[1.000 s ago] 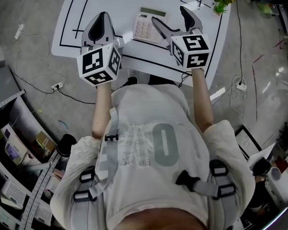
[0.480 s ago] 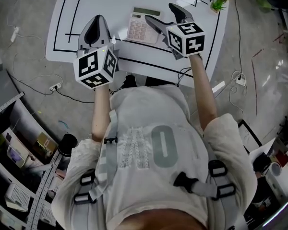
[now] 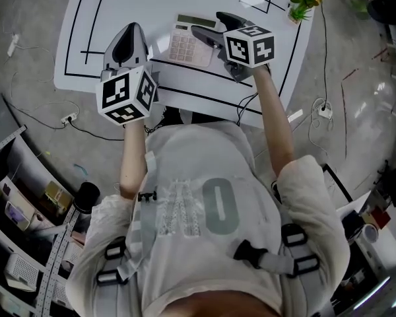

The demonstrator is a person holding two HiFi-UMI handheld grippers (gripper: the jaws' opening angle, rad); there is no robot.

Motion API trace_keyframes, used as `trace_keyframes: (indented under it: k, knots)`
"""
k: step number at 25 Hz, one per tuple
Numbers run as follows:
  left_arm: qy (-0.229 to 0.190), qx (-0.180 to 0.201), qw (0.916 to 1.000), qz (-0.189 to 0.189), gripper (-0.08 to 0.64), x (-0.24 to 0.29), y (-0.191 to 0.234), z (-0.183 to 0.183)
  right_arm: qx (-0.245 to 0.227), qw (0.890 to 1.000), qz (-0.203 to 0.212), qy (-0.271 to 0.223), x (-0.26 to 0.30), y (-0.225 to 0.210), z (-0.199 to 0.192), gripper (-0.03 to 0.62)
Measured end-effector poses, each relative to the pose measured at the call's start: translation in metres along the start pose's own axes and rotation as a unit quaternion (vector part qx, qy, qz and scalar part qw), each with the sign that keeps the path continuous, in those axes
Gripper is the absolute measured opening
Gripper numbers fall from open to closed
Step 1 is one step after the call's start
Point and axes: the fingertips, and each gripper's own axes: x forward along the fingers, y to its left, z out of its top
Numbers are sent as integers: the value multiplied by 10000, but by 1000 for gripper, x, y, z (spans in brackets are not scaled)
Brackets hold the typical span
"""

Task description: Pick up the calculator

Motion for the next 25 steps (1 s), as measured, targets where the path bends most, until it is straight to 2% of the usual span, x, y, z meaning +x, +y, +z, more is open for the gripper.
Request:
trace_keyframes:
  k: [4,8,12,14,18,22,25]
  knots:
    - [54,-23,10000,23,20,5,2,-4,253,9991,274,208,7,-1,-9,354]
    - [85,-30,10000,28,20,10,4,-4,305,9978,435,388,14,2,-15,342]
    - [112,9,9999,-8,20,17,0,-5,76,9976,398,564,18,1,-22,319]
    - [130,53,9999,-34,20,21,-2,-5,-24,9975,312,631,19,-1,-25,287]
    - [175,108,9998,-67,20,27,-5,-7,-107,9974,244,677,20,-2,-25,287]
    - [224,106,9997,-72,20,31,-6,-10,-54,9969,299,724,20,-3,-26,272]
    - [239,125,9996,-61,20,35,-8,-12,215,9966,454,660,16,-6,-25,234]
